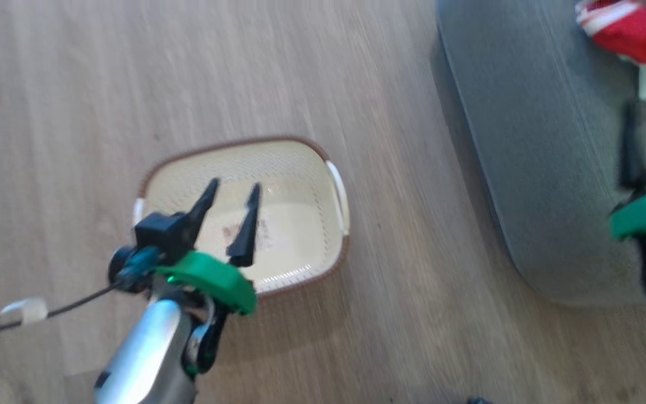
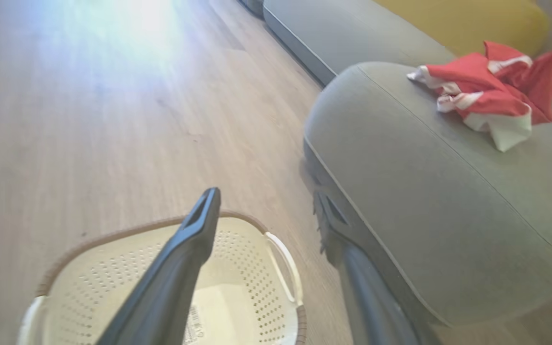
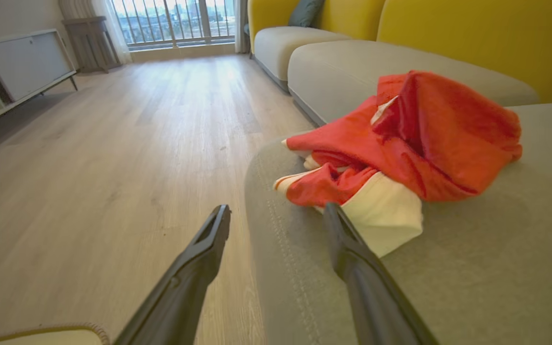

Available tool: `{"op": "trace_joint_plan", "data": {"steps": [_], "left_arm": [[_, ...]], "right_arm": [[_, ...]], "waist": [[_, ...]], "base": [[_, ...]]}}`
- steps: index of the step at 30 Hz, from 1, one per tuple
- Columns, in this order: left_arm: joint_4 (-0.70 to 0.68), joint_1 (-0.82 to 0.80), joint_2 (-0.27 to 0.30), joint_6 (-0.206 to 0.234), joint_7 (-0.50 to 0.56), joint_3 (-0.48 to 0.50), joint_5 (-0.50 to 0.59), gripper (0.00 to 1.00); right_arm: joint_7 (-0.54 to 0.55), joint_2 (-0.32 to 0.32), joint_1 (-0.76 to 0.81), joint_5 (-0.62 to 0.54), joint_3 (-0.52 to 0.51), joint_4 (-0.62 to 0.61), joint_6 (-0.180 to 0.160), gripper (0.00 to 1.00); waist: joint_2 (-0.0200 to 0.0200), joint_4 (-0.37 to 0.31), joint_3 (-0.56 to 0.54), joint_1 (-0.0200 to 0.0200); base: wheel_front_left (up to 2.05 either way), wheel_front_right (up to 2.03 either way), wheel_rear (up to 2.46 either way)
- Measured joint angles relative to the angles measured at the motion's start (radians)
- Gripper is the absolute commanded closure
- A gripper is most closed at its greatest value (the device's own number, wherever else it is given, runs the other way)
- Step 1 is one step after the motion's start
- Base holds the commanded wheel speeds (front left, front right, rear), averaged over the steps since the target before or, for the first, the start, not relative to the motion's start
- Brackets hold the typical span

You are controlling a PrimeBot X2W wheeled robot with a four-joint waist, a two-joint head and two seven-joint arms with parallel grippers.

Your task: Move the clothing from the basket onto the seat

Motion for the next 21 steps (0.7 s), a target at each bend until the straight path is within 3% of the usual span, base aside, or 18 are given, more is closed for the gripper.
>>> {"op": "trace_joint_plan", "data": {"steps": [10,21], "left_arm": [[0.042,0.166,-0.015,-0.014,0.0,0.257,0.042,0.0],[0.067,0.258,-0.054,-0.055,0.0,0.371,0.108,0.0]], "right_arm": [[0.0,0.159,0.157,-0.082,0.077,-0.077,0.0,0.0],[0.0,0.252,0.281,-0.247,0.107,-0.014,0.0,0.0]], "waist": [[0.0,0.109,-0.186,0.0],[0.0,0.174,-0.323,0.0]], "base": [[0.0,0.0,0.0],[0.0,0.0,0.0]]}}
